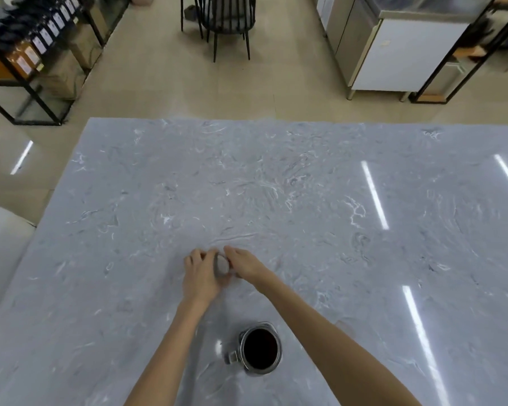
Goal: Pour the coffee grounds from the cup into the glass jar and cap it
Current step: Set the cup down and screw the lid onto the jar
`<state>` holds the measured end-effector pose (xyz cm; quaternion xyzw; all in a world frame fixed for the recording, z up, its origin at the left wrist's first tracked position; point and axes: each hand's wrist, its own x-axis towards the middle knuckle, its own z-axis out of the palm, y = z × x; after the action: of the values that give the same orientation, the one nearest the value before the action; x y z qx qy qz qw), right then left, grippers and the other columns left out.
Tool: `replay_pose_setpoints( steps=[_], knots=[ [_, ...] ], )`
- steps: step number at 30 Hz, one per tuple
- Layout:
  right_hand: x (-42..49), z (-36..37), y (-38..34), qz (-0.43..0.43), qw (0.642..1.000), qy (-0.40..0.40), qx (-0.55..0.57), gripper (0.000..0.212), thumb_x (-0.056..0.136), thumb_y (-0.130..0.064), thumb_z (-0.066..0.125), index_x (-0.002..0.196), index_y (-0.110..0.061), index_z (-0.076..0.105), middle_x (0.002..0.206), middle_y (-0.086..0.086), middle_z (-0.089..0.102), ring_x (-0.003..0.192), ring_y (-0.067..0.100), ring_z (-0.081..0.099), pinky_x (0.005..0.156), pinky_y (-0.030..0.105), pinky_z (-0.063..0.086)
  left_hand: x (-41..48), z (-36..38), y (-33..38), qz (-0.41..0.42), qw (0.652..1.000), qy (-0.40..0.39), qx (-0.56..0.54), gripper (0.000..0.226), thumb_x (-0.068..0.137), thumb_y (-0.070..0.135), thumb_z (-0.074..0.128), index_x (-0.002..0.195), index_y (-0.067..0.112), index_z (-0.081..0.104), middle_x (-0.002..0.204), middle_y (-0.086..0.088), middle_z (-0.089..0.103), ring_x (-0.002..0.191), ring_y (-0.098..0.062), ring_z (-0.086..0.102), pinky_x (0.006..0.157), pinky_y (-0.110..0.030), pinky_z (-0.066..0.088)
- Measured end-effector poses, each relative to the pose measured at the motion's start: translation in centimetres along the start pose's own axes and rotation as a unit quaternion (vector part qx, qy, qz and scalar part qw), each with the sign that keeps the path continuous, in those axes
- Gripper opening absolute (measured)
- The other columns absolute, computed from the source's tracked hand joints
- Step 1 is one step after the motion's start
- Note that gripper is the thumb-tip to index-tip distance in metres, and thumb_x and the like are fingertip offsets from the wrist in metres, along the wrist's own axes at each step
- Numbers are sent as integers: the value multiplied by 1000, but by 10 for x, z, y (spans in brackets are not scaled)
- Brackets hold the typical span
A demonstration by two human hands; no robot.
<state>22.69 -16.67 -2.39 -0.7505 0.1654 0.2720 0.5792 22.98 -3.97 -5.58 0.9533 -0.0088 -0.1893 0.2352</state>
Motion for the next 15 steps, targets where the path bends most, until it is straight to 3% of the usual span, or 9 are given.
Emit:
replay_pose_setpoints(
  steps=[2, 4, 6, 9, 12, 15],
  knots=[
    [-11, -3, -1, 1, 1000, -17, 22, 35, 108, -37, 33, 117, -17, 60, 111, 3, 53, 102, 16, 48, 86, 24, 39, -3, -7, 4, -14, 1000, -14, -4, 57, 81, 44, 80, 129, 20, 61, 128, -10, 52, 124, -33, 46, 89, -40, 47],
    [-27, -8, -4, -24, 999, -31, 34, 42, 107, -37, 36, 135, -13, 57, 126, 1, 55, 113, 12, 49, 93, 21, 39, -7, -20, 9, -49, 995, -31, -83, 52, 81, 39, 83, 123, 12, 65, 119, -13, 65, 111, -34, 62, 92, -44, 55],
    [-47, -15, -7, -69, 996, -38, 50, 43, 106, -35, 43, 142, -14, 52, 143, -4, 50, 127, 6, 45, 105, 21, 37, -17, -36, 12, -91, 966, -52, -237, 42, 84, 36, 82, 112, 9, 67, 98, -11, 71, 84, -27, 70, 79, -47, 63],
    [-81, -26, -9, -136, 987, -61, 52, 55, 99, -30, 60, 150, -24, 41, 151, -7, 44, 139, 3, 38, 118, 32, 30, -43, -62, 22, -108, 908, -101, -392, 48, 81, 50, 80, 100, 6, 76, 77, -5, 69, 60, -12, 66, 62, -33, 62],
    [-111, -29, -12, -201, 978, -58, 6, 72, 91, -26, 72, 151, -36, 33, 153, -13, 37, 140, 1, 35, 114, 39, 37, -74, -83, 41, -97, 883, -133, -439, 61, 72, 63, 77, 99, 9, 79, 80, -9, 80, 71, -19, 78, 63, -30, 63],
    [-133, -23, -13, -261, 965, -17, 18, 74, 89, -20, 74, 149, -39, 34, 145, -6, 44, 130, 7, 48, 107, 38, 45, -101, -92, 62, -61, 875, -152, -455, 55, 87, 65, 63, 103, 15, 81, 93, -11, 82, 85, -21, 80, 68, -32, 64]
  ],
)
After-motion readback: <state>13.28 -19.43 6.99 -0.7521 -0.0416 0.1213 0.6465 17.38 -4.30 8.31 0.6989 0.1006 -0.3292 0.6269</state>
